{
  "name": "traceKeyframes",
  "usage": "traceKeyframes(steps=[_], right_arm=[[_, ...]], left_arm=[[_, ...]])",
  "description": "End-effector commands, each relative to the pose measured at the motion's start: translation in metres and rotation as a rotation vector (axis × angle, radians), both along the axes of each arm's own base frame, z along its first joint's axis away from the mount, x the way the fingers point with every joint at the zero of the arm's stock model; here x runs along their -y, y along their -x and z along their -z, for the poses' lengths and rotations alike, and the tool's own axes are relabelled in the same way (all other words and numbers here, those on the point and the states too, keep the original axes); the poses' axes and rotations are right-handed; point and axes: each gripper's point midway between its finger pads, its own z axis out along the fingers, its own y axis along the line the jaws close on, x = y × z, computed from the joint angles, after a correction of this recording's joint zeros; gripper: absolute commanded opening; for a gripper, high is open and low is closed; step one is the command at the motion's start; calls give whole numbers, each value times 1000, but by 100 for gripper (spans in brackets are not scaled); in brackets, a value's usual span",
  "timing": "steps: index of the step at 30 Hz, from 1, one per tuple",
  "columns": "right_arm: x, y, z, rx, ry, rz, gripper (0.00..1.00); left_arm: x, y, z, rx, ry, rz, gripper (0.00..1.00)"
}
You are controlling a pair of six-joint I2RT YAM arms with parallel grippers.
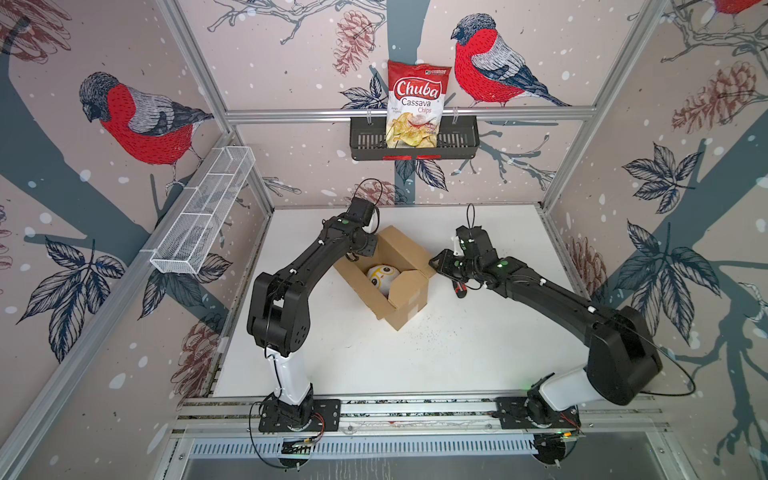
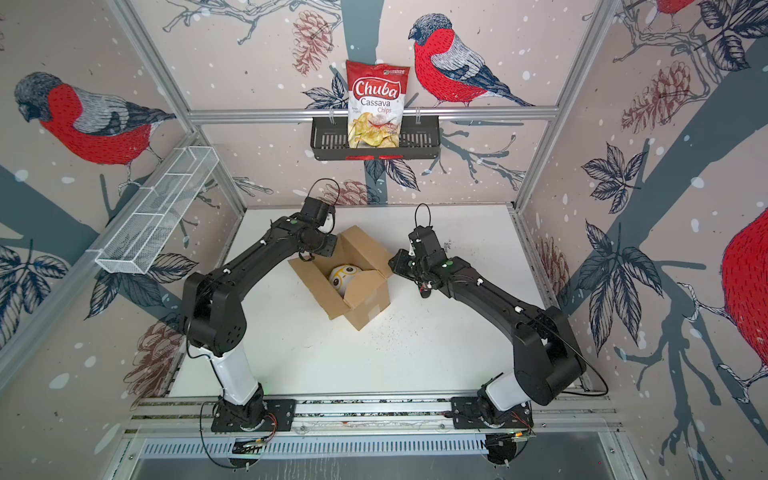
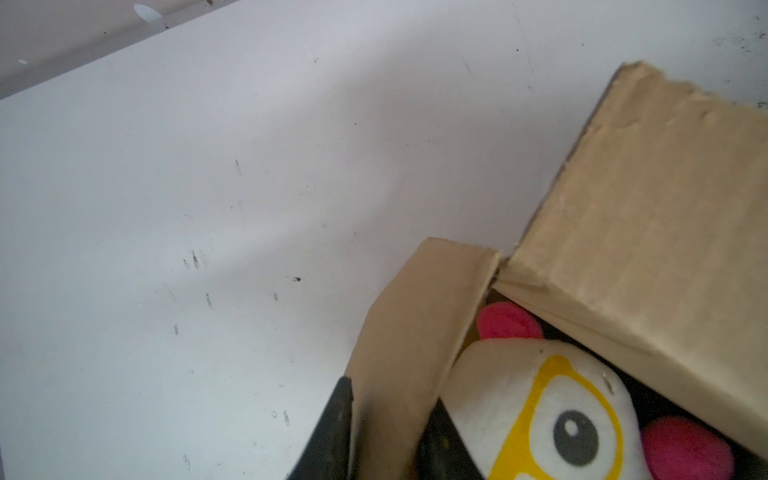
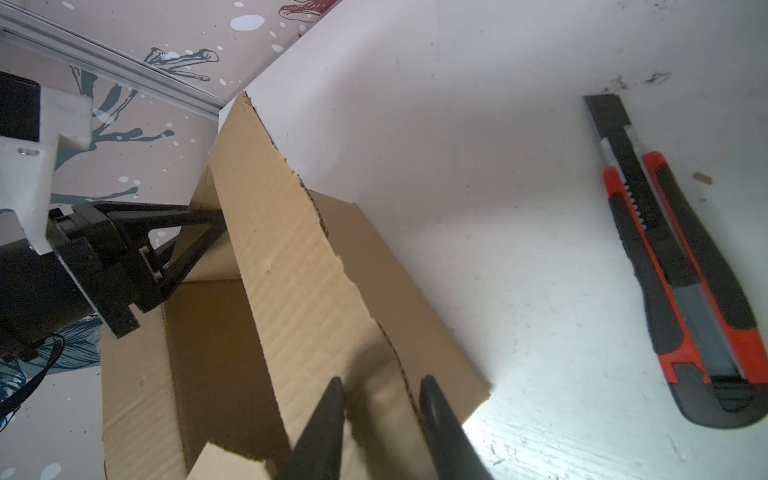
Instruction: Unpack the express box
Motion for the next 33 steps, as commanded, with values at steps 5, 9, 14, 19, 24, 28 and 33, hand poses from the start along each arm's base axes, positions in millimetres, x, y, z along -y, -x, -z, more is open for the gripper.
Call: traceKeyframes(steps=[5, 9, 14, 19, 24, 28, 33], right_arm=[[5, 3, -17, 30, 14, -2, 57], [14, 5, -34, 66, 24, 17, 63], [27, 8, -49, 102, 61, 41, 65], [41, 9, -57, 140, 128, 61, 65], [47, 7, -64, 153, 210, 74, 66], [41, 9, -67, 160, 283, 62, 67], [25, 11, -65, 156, 388, 37, 70]], left_arm=[[-18, 9, 4, -48, 34, -83, 18], [-25, 14, 3, -56, 26, -118, 16], [-29, 29, 1, -80, 48, -157, 15], [-34, 51, -2, -97, 98, -217, 14], [-33, 74, 2, -136, 186, -290, 14], [-32, 85, 3, -133, 247, -340, 14], [-32, 94, 0, -104, 301, -363, 14]])
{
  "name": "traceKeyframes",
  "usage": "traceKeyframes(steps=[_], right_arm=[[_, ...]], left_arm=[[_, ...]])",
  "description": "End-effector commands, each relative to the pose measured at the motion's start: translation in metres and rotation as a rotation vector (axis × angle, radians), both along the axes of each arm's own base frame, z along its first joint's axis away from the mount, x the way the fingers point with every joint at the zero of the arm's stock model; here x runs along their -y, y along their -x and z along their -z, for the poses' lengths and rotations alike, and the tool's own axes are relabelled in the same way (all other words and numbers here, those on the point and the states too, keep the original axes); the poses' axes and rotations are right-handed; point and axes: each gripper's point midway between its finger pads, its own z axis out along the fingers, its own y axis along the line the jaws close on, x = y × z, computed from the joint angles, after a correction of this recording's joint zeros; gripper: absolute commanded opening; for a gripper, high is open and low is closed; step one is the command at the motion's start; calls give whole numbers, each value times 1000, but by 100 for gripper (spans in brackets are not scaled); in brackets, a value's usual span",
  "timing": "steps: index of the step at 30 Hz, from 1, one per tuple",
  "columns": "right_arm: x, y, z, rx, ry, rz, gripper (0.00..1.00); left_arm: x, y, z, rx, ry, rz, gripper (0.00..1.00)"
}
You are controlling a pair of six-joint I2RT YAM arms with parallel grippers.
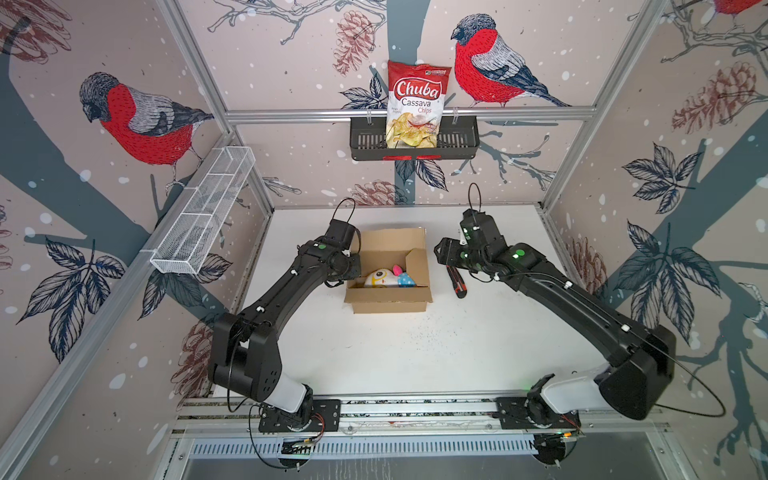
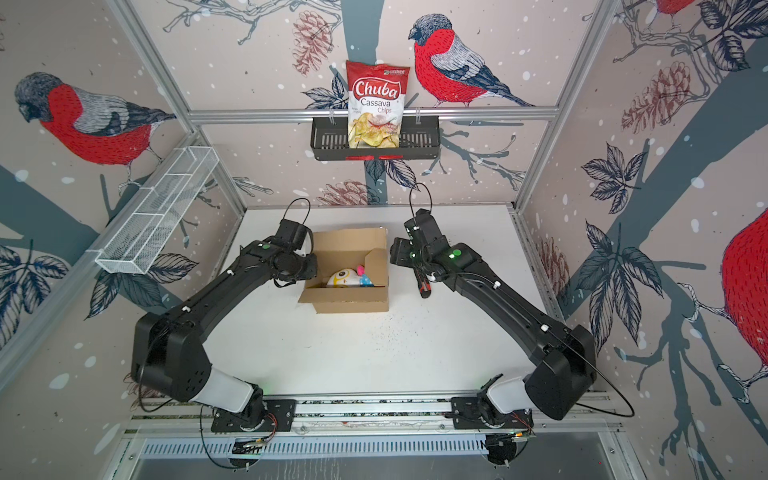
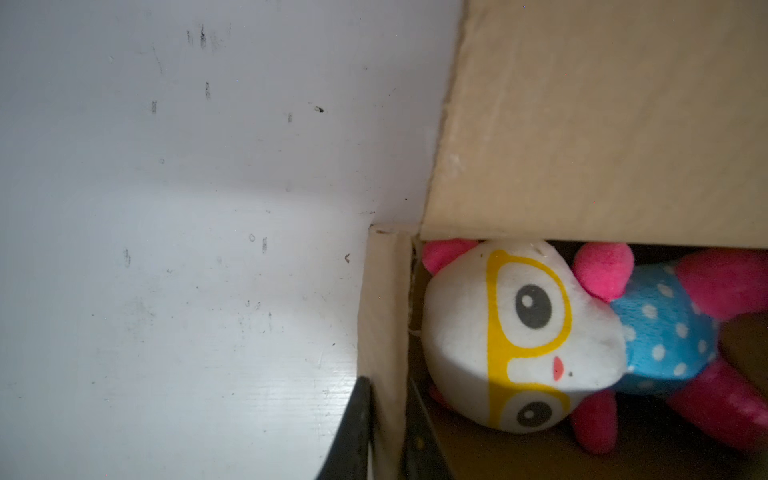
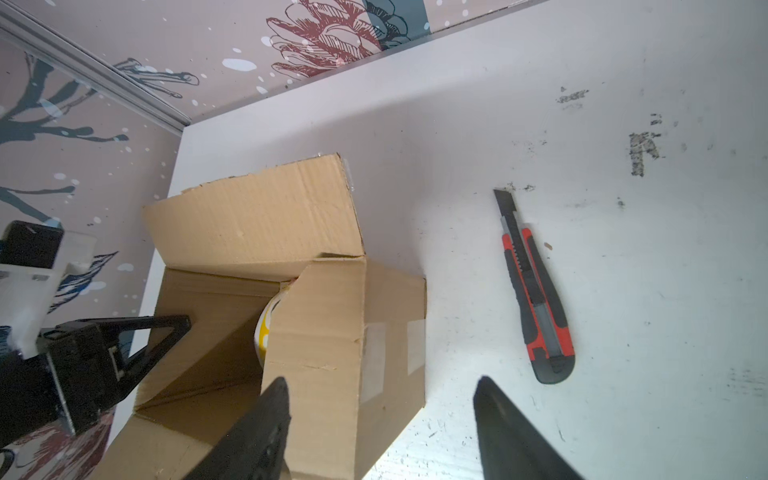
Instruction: Unpack the express box
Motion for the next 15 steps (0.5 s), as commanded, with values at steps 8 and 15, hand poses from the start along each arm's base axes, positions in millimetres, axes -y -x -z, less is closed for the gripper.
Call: traceKeyframes(steps=[8, 15], right_arm=[[-26, -2, 12, -18, 237, -22, 75], [-49, -1, 29, -49, 351, -45, 76]], left_arm=[[6, 9, -6, 40, 94, -33, 16], [4, 13, -4, 46, 103, -46, 16]])
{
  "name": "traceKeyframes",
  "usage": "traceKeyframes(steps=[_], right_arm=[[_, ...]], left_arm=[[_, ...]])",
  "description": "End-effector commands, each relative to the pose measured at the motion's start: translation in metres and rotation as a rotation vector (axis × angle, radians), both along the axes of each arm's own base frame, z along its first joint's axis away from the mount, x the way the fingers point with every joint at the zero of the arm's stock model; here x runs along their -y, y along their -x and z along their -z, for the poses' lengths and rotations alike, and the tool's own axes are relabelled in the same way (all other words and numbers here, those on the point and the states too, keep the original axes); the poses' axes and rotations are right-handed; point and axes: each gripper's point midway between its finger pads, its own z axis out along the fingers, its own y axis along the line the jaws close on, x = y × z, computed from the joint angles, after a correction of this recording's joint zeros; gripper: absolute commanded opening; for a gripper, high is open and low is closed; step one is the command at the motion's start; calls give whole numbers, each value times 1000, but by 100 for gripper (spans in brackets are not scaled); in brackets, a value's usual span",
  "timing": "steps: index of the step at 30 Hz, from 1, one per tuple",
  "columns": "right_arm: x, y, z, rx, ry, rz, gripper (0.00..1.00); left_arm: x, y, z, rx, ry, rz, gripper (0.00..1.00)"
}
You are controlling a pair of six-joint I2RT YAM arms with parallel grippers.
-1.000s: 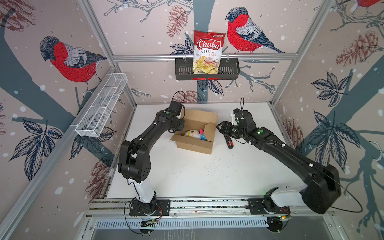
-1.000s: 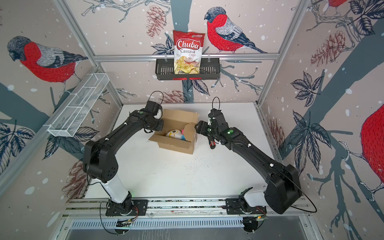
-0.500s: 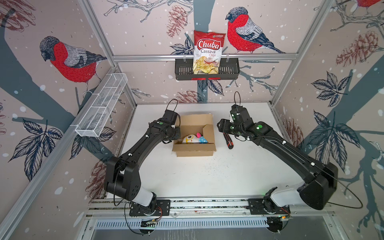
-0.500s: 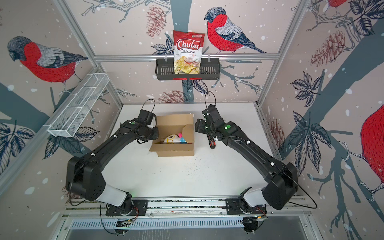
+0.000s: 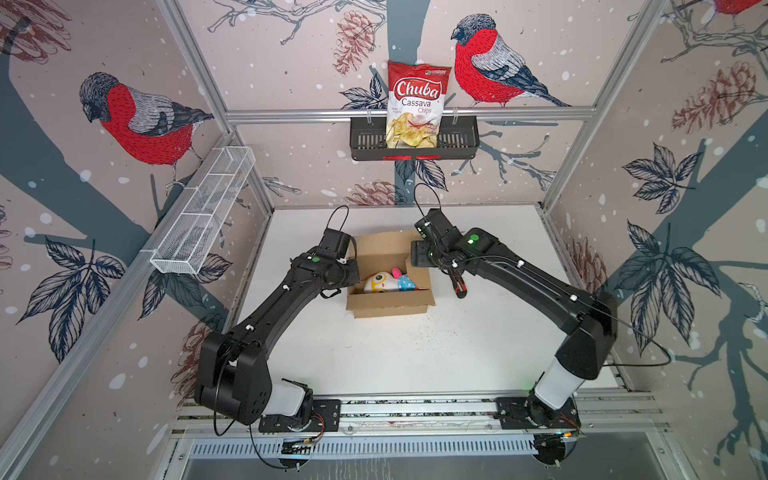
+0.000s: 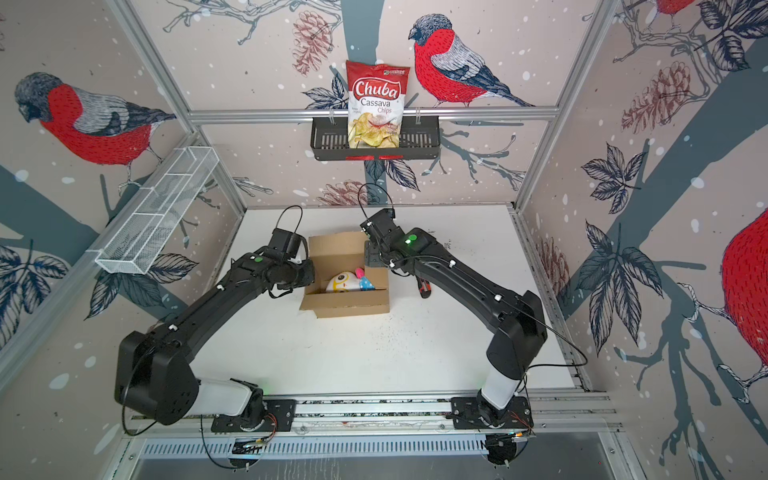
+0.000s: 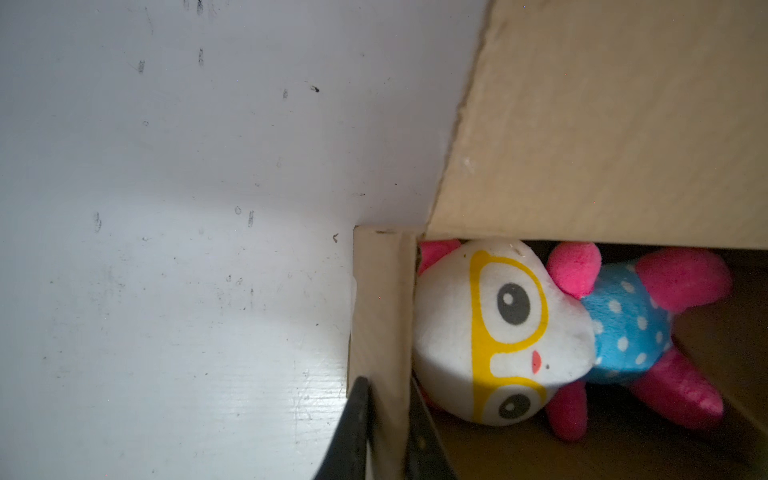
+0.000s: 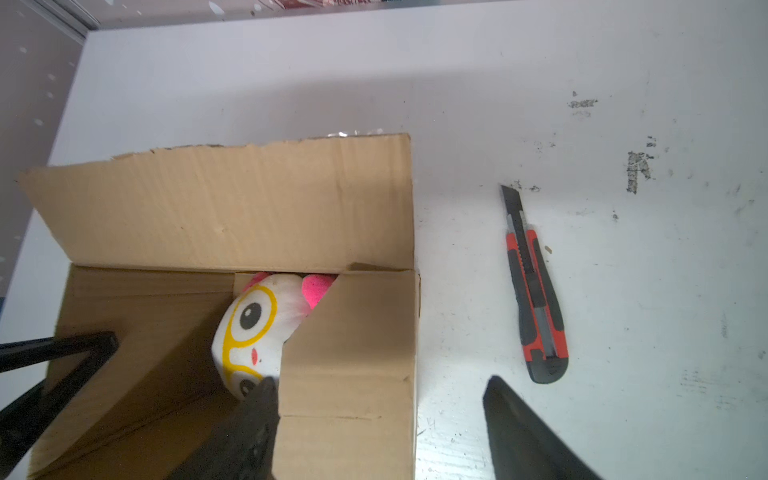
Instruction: Unpack the express box
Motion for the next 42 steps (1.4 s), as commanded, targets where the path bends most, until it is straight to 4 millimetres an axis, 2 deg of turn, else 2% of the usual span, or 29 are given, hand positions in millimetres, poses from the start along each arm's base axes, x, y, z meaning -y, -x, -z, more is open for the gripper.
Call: traceKeyframes(steps=[1, 10, 20, 30, 38, 42], right_arm=[[5, 1, 7, -3, 113, 14, 77], [-11, 6, 23, -31, 237, 0, 80], [-3, 6, 42, -54, 359, 39, 80], [6, 3, 29, -29, 356, 67, 79], [24, 2, 17, -16, 328, 104, 78], [36, 3, 16, -22, 321, 123, 77]], left_arm=[[3, -1, -3, 17, 28, -12, 16], [3, 0, -1, 25, 37, -16, 16], [4, -2, 4, 17, 34, -11, 16], [4, -3, 7, 17, 27, -8, 15], [1, -3, 11, 13, 9, -11, 15], [-1, -4, 12, 12, 0, -16, 15]])
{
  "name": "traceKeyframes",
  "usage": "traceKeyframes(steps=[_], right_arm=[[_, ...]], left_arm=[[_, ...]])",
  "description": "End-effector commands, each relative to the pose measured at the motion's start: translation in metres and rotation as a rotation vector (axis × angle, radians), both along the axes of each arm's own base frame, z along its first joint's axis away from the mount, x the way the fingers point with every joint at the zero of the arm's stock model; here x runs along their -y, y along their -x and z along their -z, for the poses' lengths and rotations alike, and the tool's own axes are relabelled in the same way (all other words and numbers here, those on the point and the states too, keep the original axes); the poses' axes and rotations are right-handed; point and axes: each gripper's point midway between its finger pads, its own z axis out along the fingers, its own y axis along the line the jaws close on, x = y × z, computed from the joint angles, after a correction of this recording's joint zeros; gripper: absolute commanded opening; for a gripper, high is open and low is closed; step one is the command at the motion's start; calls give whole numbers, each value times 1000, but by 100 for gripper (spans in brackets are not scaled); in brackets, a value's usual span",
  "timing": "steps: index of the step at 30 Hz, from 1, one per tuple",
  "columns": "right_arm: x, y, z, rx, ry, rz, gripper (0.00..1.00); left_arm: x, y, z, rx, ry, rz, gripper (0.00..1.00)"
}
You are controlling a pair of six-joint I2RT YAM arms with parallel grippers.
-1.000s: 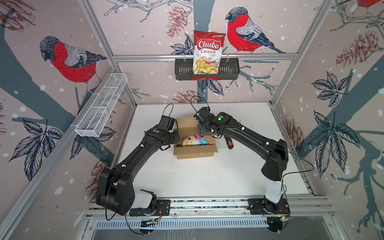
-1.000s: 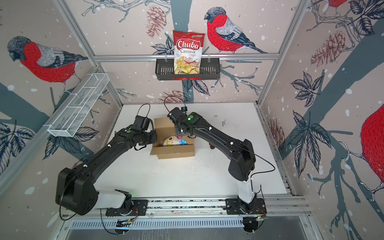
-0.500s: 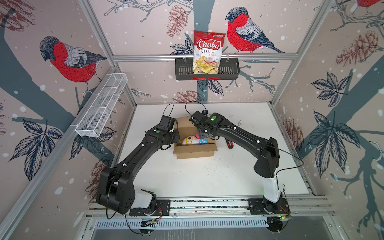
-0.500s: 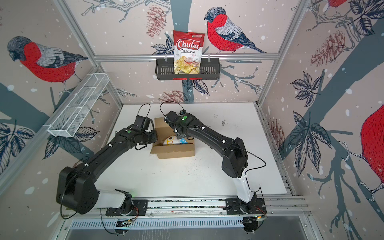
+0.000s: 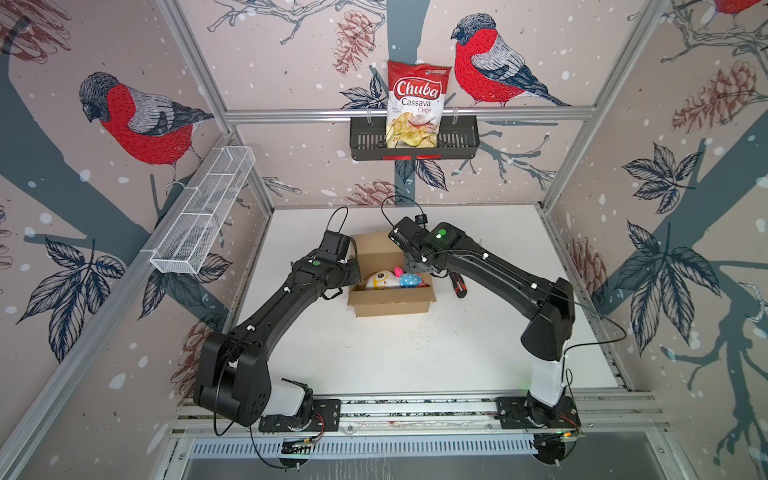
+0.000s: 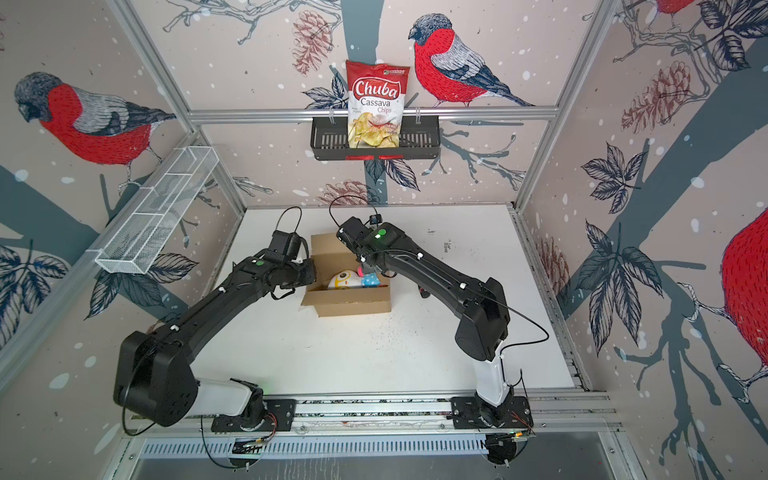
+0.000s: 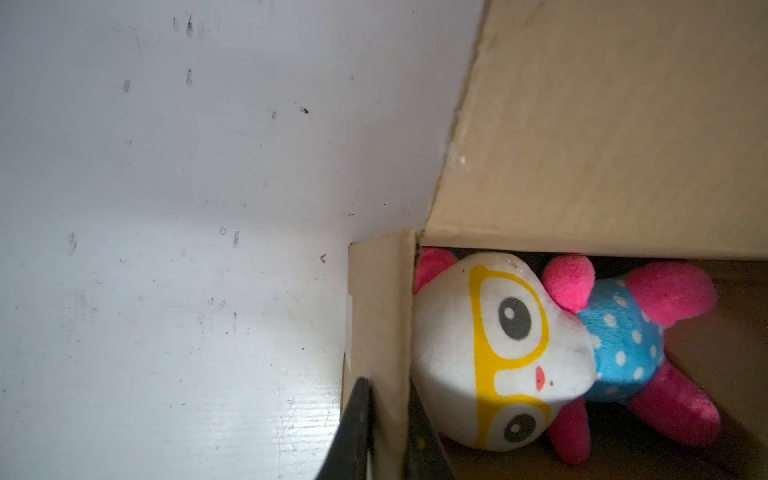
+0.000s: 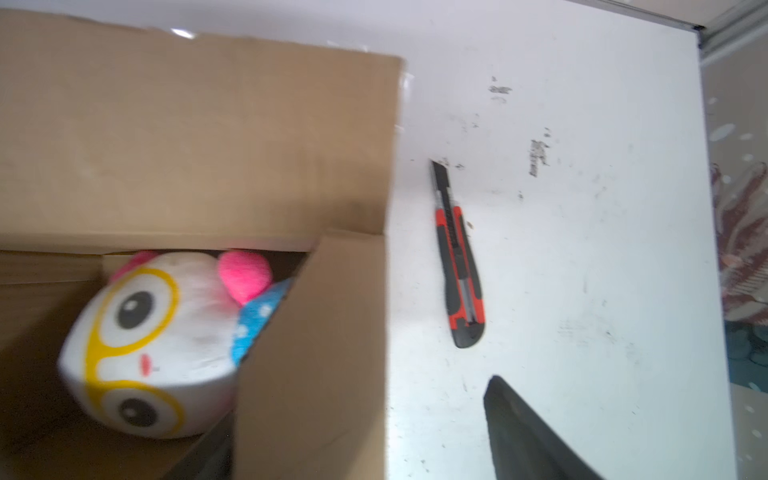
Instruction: Unpack the express box
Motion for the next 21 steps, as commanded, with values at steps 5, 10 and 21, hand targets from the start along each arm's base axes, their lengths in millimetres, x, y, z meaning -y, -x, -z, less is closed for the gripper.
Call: traceKeyframes(steps=[5, 10, 21], right_arm=[[26, 1, -4, 9, 5, 56, 76], [36, 1, -7, 18, -14, 76, 74], [58, 0, 8, -7, -68, 108, 73]], left_arm=[[-5, 4, 10, -38, -30, -5, 15], [-6, 3, 10, -38, -38, -8, 14], [-10, 2, 9, -43, -63, -17, 14]])
